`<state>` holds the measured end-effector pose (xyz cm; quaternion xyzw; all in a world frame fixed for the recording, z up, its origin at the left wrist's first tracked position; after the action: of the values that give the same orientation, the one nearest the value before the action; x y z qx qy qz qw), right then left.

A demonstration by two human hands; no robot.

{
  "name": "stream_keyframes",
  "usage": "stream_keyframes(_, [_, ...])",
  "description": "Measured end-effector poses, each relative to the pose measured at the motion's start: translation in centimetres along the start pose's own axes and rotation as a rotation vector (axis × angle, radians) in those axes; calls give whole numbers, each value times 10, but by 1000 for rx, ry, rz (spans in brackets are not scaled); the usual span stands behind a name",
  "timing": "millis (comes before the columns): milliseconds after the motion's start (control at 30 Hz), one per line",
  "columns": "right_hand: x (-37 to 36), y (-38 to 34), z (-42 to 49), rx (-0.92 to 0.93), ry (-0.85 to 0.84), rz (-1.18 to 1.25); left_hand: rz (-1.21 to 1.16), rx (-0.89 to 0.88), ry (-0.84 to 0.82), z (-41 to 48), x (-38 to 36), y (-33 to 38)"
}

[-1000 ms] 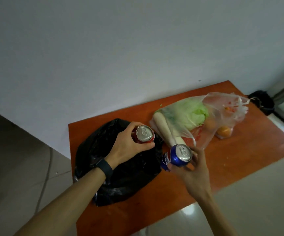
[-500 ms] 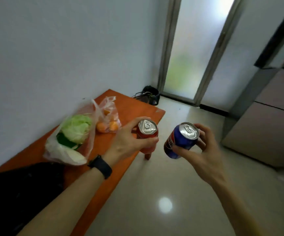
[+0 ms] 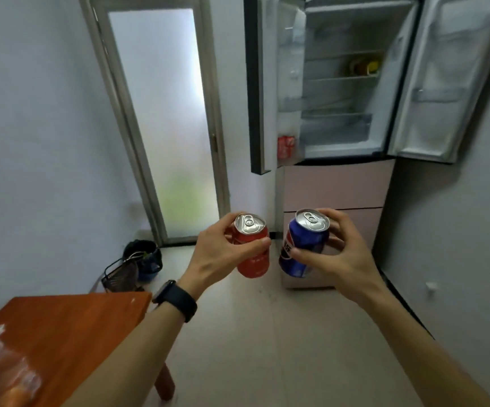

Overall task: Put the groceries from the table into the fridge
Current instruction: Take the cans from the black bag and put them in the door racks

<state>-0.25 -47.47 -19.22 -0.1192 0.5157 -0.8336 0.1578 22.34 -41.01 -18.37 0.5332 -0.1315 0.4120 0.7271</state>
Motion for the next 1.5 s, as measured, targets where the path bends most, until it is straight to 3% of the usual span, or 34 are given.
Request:
stream_keyframes(500, [114,38,262,114,120,-88,-40,-138,62,319,-68,17])
stream_keyframes(900, [202,77,457,210,71,-137,99,-194,196,517,-120,47])
stream_keyframes(1300, [251,114,653,296,-40,59,118,70,491,675,-132,70])
stream_keyframes(1500, [234,127,739,324,-65,124,226,184,420,736,-146,65])
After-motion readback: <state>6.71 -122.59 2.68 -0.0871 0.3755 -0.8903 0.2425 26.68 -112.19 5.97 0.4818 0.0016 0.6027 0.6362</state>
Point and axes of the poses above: each hand's wrist, its own z-axis towards the middle knuckle, its own x-axis out of the back of the hand, y = z × x, the point moved 4 cm from there along z, towards the middle knuckle, and after that the axes turned 14 degrees about z, right-handed, at the moved point
